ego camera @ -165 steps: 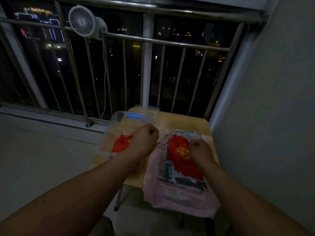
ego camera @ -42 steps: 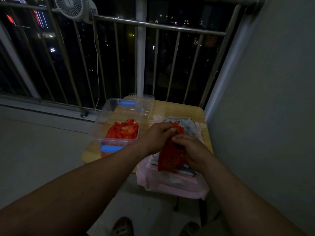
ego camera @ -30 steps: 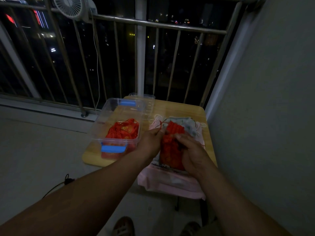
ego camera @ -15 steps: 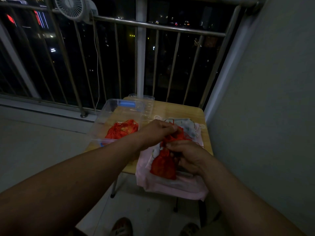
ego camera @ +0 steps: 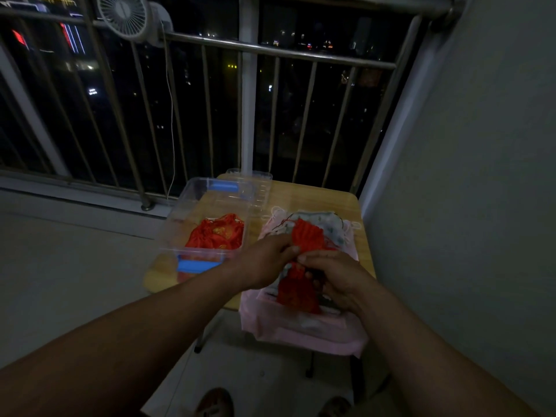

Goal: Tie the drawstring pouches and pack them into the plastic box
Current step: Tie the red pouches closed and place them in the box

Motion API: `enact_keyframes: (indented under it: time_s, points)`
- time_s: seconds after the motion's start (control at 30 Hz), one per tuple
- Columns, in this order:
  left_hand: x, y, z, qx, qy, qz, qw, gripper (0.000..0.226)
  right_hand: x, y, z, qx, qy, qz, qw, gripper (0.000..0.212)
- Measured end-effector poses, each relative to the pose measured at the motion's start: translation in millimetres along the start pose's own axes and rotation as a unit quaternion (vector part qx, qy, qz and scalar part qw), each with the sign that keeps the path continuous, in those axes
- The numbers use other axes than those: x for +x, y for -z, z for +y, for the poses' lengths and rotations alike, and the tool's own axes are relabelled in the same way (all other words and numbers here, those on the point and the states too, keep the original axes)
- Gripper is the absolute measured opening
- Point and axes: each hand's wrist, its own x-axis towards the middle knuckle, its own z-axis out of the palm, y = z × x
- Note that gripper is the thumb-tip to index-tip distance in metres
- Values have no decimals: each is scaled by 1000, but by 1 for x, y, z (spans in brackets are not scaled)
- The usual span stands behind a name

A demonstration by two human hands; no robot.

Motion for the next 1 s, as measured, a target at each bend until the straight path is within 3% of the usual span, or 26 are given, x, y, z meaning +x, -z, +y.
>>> enact_keyframes:
  time_s: [0.13, 0.3, 0.47, 0.63, 1.0]
  points:
    - [-1, 0, -5, -2, -18, 22, 1000, 31, -3, -5, -1, 1, 8, 18, 1000, 11]
    - [-2, 4, -1, 7, 1, -22, 1000, 19, -6, -1, -6, -48, 49, 18, 997, 12]
    - [5, 5, 0, -152, 82, -14, 985, 20, -11, -3, -14, -139, 94, 36, 985, 13]
    - [12, 11, -6, -186, 119, -46, 974, 19, -14, -3, -19, -206, 117, 45, 971, 9]
    - [5, 5, -14, -239, 68, -60, 967, 3, -12, 0, -14, -154, 79, 37, 984, 5]
